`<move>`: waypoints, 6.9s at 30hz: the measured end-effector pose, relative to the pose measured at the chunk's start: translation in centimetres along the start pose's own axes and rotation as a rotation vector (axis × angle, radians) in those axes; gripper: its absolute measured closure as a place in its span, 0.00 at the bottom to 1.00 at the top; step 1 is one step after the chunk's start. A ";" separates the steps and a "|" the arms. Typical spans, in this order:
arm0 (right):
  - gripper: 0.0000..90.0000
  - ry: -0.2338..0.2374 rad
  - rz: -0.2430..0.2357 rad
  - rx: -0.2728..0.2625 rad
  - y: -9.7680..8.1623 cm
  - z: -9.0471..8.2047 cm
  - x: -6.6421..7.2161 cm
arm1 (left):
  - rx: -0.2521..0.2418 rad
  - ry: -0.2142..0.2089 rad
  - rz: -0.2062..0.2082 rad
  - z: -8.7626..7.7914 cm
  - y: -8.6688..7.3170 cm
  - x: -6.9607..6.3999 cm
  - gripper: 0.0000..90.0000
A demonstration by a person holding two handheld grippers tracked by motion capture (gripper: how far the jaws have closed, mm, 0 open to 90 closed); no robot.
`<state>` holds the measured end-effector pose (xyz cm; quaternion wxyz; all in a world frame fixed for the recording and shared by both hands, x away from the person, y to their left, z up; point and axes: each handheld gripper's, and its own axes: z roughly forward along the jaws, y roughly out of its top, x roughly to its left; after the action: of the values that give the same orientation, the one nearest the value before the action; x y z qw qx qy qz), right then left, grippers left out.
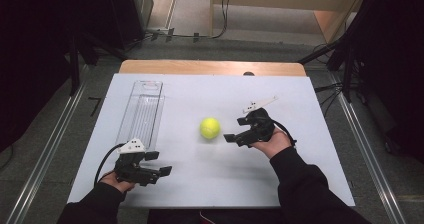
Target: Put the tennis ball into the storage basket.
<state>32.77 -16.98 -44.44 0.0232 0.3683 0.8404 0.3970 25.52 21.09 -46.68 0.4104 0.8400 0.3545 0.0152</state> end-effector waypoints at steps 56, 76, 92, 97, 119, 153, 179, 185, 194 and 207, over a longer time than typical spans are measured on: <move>0.12 0.012 -0.046 -0.009 4.3 5.1 0.4 | -0.003 -0.006 -0.004 0.0 -0.1 0.1 0.26; 0.08 0.023 -0.039 -0.008 5.9 6.0 0.1 | 0.000 -0.006 -0.006 0.0 -0.1 0.2 0.26; 0.00 0.003 -0.032 -0.004 5.7 6.6 0.1 | 0.000 -0.006 -0.005 -0.1 -0.1 0.2 0.26; 0.00 -0.005 -0.040 -0.003 5.2 7.0 0.1 | 0.001 -0.005 -0.005 -0.1 -0.1 0.2 0.26; 0.00 -0.023 -0.010 0.048 3.3 9.0 -0.3 | -0.001 -0.007 -0.006 -0.1 -0.1 0.2 0.26; 0.06 -0.050 -0.002 0.077 1.9 10.6 -0.3 | 0.000 -0.007 -0.005 -0.1 -0.1 0.2 0.26; 0.26 -0.062 -0.078 0.070 2.1 10.1 0.0 | -0.002 -0.006 -0.006 -0.2 -0.1 0.2 0.26; 0.26 -0.049 -0.048 0.065 2.3 9.7 -0.3 | -0.001 -0.007 -0.006 -0.1 -0.1 0.2 0.26; 0.26 -0.041 -0.033 0.060 2.7 9.2 -0.2 | 0.000 -0.007 -0.007 -0.1 -0.1 0.3 0.26; 0.26 -0.018 -0.047 0.057 3.9 8.3 0.6 | -0.003 -0.005 -0.009 -0.1 -0.1 0.3 0.26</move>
<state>37.47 -9.58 -47.27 0.0294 0.3524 0.8596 0.3689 25.63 21.40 -46.73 0.4125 0.8379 0.3572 0.0118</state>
